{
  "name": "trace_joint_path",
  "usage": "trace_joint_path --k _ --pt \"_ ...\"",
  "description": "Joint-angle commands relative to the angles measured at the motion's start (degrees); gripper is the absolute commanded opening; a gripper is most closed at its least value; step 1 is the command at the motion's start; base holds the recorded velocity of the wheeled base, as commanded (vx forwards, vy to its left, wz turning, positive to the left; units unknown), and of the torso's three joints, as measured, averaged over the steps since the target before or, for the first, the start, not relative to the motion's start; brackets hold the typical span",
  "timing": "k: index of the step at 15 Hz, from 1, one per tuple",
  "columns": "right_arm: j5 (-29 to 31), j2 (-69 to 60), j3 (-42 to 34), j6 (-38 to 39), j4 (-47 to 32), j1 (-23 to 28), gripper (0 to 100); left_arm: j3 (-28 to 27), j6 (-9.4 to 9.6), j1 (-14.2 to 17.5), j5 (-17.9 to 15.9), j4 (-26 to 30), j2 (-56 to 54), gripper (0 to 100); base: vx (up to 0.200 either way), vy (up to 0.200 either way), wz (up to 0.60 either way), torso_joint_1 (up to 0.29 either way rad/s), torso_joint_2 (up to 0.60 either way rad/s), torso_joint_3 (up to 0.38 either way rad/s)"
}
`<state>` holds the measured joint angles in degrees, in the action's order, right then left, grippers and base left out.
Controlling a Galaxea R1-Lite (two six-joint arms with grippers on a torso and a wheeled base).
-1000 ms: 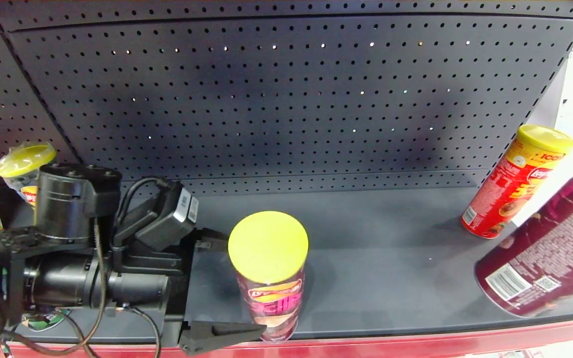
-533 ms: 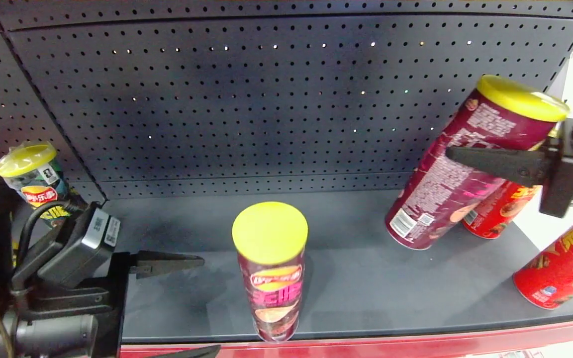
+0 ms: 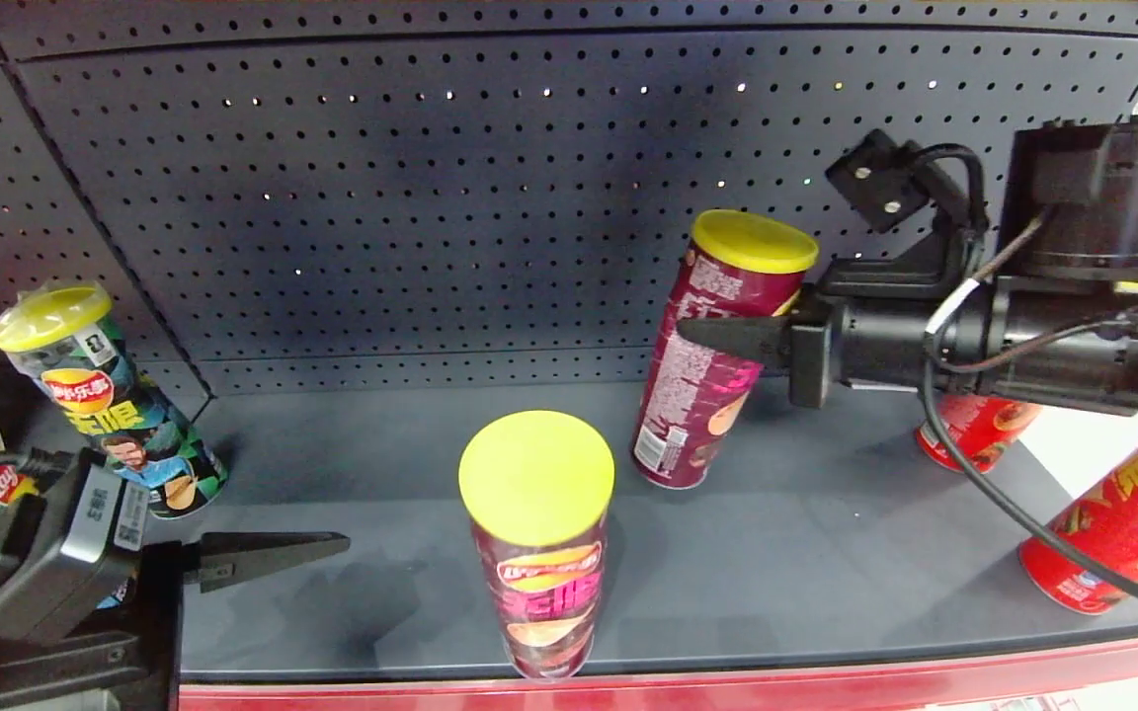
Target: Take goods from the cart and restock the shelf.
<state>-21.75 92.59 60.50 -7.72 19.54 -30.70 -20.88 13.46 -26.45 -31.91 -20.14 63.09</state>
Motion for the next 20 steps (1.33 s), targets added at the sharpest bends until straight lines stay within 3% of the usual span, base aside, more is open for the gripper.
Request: trace_joint_path --k 1,6,10,16,17,20 --pt "-0.1 7.4 4.9 -0.1 0.0 -2.2 0 0.5 -0.01 0.1 0.4 0.0 -1.2 100 0.000 0.000 0.00 0.000 0.00 0.000" --pt "-0.4 14.8 10.3 -2.0 0.1 -3.7 0 2.5 -0.10 0.1 0.9 0.5 -2.3 100 0.000 0.000 0.00 0.000 0.00 0.000" --pt "-1.4 15.9 10.6 -2.5 0.1 -4.4 0 2.2 -2.12 0.2 1.2 0.5 -2.1 100 0.000 0.000 0.00 0.000 0.00 0.000" --pt "-1.2 15.6 10.2 -3.3 0.1 -4.4 0 2.1 -2.21 0.2 1.3 0.5 -1.7 100 0.000 0.000 0.00 0.000 0.00 0.000" --pt "-1.1 15.4 10.0 -2.9 0.1 -4.5 100 2.0 -2.21 0.2 1.3 0.5 -1.7 100 0.000 0.000 0.00 0.000 0.00 0.000" --pt "-0.8 12.7 7.7 -2.7 0.1 -4.4 100 1.6 -2.21 0.2 1.5 0.5 -1.7 100 0.000 0.000 0.00 0.000 0.00 0.000"
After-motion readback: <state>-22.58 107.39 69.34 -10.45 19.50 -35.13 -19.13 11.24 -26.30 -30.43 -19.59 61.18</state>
